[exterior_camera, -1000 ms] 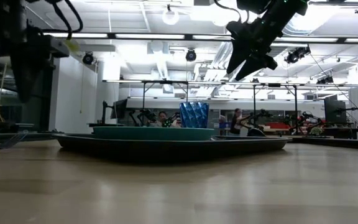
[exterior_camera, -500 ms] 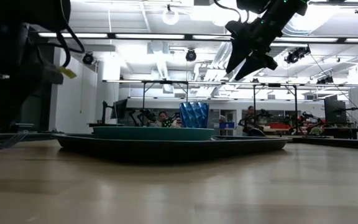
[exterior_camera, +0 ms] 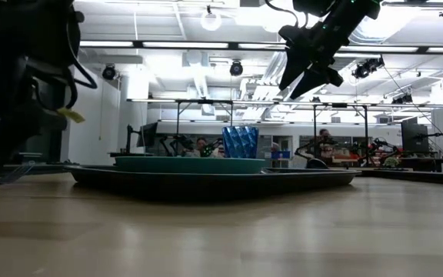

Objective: Pick and place plate/cup/fork/spoon on tray
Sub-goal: Put the purple fork on the black tray beside the orange spoon

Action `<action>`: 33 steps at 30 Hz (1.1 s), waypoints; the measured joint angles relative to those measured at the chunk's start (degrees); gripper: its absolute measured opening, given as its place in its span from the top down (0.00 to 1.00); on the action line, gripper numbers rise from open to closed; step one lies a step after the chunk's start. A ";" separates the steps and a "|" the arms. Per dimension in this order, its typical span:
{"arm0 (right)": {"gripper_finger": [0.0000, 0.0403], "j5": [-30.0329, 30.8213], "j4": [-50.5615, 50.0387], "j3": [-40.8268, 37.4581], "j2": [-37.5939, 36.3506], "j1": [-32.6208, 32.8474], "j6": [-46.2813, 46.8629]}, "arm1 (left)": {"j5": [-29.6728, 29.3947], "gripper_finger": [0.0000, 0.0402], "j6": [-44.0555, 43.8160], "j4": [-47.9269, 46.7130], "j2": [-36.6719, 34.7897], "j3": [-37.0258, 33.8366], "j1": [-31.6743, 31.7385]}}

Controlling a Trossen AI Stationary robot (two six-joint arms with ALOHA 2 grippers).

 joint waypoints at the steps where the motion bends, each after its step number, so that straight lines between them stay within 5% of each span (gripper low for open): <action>1: 0.53 0.00 -0.01 0.00 0.00 -0.01 0.00 | -0.14 0.40 0.02 0.62 -0.01 -0.29 0.00; 33: 0.53 0.04 0.16 0.00 0.00 -0.01 0.02 | -0.68 0.40 2.53 6.73 -0.07 -2.83 0.02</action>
